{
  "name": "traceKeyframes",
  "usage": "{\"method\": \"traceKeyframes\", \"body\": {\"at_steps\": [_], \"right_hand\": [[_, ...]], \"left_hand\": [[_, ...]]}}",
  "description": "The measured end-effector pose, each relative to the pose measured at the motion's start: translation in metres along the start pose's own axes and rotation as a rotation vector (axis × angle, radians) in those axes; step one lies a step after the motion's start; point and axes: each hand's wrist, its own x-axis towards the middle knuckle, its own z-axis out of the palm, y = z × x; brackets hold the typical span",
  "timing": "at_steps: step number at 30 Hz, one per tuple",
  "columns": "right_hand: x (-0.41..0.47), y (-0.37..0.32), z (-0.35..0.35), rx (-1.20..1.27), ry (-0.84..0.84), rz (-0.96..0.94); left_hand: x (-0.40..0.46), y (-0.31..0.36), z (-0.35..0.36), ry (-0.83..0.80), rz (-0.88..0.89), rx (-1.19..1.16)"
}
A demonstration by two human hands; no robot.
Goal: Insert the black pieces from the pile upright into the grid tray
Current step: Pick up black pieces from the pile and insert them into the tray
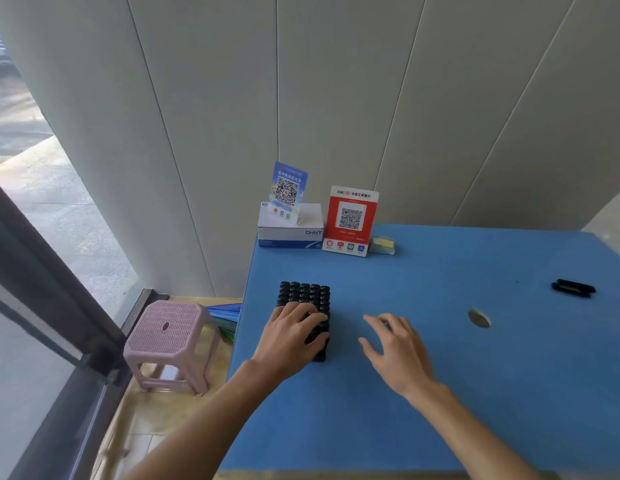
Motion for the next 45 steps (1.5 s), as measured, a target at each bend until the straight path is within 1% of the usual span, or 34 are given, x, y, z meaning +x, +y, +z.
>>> {"method": "traceKeyframes", "body": {"at_steps": [4,13,16,21,23,28,33,37,45], "right_hand": [[-0.016,0.065,-0.023,-0.014,-0.044,0.063],[-0.086,0.242,-0.093,0.021,-0.179,0.185],[-0.111,0.297,-0.115,0.012,-0.21,0.211],[-0.137,0.365,-0.141,0.01,-0.222,0.287],[-0.138,0.389,-0.145,0.017,-0.223,0.297],[-0.123,0.445,-0.147,0.015,-0.282,0.311],[-0.085,0.498,-0.148,0.009,-0.308,0.315],[-0.05,0.546,-0.144,0.05,-0.325,0.342],[0.013,0.613,-0.125,0.099,-0.308,0.292]], "left_hand": [[0.015,0.042,0.02,-0.023,0.022,0.043],[0.033,0.176,0.09,-0.177,-0.111,0.087],[0.041,0.221,0.117,-0.234,-0.143,0.064],[0.063,0.281,0.152,-0.318,-0.145,0.028],[0.076,0.298,0.167,-0.323,-0.131,0.022],[0.112,0.329,0.206,-0.349,-0.119,0.008],[0.162,0.352,0.254,-0.351,-0.131,-0.023],[0.201,0.363,0.288,-0.358,-0.169,-0.043],[0.26,0.375,0.338,-0.354,-0.233,-0.046]]}}
